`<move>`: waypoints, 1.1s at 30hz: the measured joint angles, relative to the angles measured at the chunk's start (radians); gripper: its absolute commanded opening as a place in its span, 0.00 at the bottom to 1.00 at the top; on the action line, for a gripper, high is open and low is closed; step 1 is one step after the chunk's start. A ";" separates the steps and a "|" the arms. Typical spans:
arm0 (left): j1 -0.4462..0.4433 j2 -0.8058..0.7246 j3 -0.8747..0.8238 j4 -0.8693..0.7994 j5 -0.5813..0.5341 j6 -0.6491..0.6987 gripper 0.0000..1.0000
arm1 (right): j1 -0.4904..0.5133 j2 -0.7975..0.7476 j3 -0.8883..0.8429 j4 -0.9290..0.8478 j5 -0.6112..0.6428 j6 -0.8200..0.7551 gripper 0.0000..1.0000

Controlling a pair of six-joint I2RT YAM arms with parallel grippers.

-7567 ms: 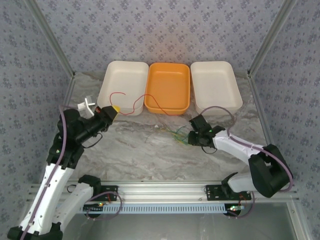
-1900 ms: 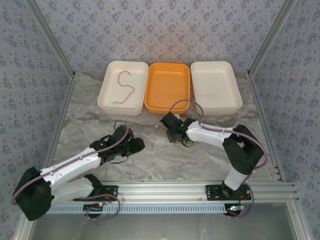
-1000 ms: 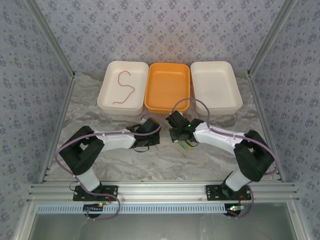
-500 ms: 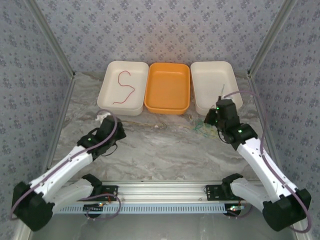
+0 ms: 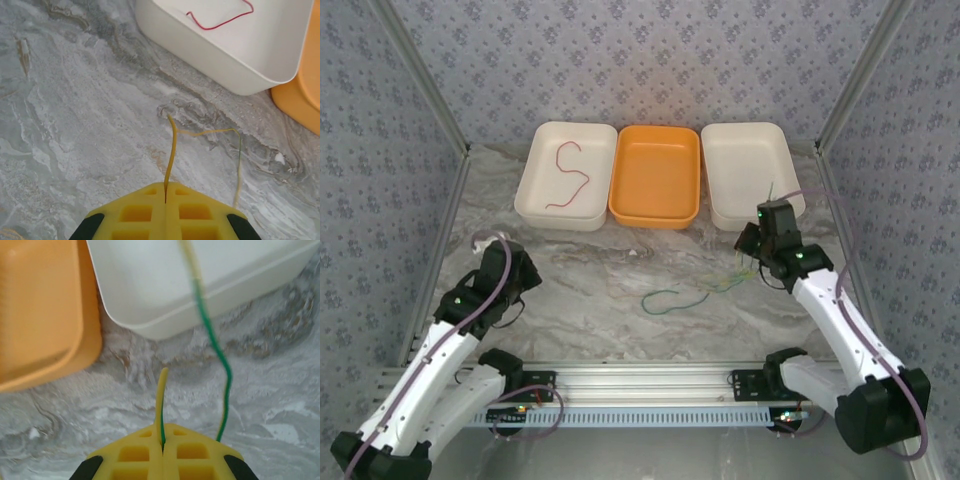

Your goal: Untangle the cables

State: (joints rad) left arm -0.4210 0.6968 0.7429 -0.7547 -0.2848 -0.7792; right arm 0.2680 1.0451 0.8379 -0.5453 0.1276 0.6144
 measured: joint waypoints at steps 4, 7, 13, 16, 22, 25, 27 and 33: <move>0.007 0.023 0.045 -0.004 0.016 0.014 0.00 | 0.005 0.065 -0.076 0.016 0.008 0.023 0.00; 0.007 0.037 0.059 -0.004 0.024 0.022 0.00 | 0.005 0.090 -0.100 0.019 0.019 0.034 0.00; 0.007 0.045 0.058 -0.003 0.045 0.027 0.00 | -0.022 0.203 -0.100 0.048 0.027 0.039 0.31; 0.007 0.045 0.034 0.013 0.069 0.027 0.00 | 0.030 0.228 -0.100 0.040 0.046 0.036 0.46; 0.007 0.023 -0.030 0.017 0.100 0.019 0.00 | 0.253 0.061 -0.078 -0.054 0.198 0.095 0.53; 0.007 0.002 -0.031 0.018 0.108 0.019 0.00 | 0.409 -0.031 -0.074 -0.075 0.264 0.166 0.53; 0.007 -0.008 -0.031 0.018 0.114 0.019 0.00 | 0.510 -0.034 -0.074 -0.063 0.284 0.201 0.52; 0.007 -0.009 -0.031 0.017 0.121 0.019 0.00 | 0.703 0.257 -0.003 0.084 0.249 0.208 0.51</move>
State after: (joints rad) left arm -0.4141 0.6876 0.7116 -0.7376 -0.1642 -0.7601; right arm 0.9710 1.3025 0.8349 -0.4618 0.3771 0.8227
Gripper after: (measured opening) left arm 0.061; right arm 0.507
